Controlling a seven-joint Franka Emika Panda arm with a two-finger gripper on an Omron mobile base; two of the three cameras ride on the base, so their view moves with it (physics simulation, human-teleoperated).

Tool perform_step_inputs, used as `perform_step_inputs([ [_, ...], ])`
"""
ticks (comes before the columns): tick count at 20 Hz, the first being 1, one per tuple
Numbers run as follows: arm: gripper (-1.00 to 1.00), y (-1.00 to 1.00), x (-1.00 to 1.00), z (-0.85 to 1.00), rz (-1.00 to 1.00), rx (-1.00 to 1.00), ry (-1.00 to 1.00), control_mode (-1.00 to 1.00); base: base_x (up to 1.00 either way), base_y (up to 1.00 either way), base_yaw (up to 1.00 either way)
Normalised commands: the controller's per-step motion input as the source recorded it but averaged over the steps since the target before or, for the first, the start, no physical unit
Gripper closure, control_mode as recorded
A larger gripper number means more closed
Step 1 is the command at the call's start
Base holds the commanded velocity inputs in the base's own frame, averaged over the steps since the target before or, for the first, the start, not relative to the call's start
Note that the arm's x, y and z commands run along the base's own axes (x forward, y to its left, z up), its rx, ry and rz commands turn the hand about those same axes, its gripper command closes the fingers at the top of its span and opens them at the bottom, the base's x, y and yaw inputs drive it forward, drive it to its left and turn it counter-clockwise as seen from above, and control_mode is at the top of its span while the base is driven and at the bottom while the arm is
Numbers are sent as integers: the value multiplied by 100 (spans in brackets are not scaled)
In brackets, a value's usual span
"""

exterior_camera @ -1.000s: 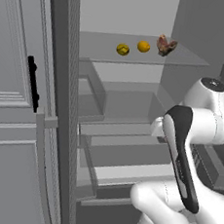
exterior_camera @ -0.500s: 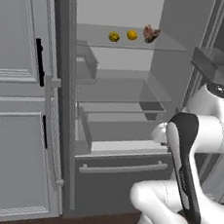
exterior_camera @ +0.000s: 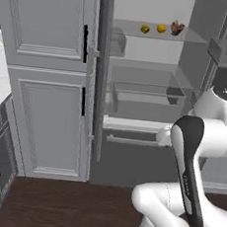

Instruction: Place one lemon and one steak in each tupperware on the nearby counter, to pack two identical lunches.

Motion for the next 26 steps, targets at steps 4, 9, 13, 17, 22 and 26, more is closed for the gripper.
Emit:
perform_step_inputs([
  [4,100,0,0,0,0,0,0,100,-7,47,88],
  [9,100,0,0,0,0,0,0,100,-9,67,87],
  [13,100,0,0,0,0,0,0,100,4,57,70],
  [17,100,0,0,0,0,0,0,100,71,20,41],
  [22,100,0,0,0,0,0,0,100,100,0,11],
  [26,100,0,0,0,0,0,0,100,100,-18,0],
])
